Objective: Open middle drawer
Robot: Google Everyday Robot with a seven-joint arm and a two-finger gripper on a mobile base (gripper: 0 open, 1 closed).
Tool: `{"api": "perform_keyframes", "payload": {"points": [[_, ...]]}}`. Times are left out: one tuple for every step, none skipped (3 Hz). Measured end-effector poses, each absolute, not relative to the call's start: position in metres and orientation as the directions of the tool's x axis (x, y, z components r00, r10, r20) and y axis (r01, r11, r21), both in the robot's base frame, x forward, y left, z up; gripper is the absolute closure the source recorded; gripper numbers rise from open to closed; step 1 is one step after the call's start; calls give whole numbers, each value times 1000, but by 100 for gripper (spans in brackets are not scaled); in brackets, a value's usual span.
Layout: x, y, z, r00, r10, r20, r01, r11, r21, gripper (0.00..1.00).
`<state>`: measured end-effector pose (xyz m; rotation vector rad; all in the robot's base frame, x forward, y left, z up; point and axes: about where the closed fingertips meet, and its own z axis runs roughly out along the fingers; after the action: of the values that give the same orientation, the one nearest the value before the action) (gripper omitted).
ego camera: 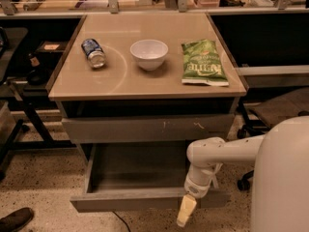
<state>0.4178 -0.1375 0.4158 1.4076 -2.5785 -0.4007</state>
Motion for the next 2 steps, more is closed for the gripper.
{"api": "perform_keyframes", "payload": {"points": [[399,-161,425,-591,-801,99,-740,587,330,0],[374,-187,438,-649,-748,139,-679,652,336,0]]}}
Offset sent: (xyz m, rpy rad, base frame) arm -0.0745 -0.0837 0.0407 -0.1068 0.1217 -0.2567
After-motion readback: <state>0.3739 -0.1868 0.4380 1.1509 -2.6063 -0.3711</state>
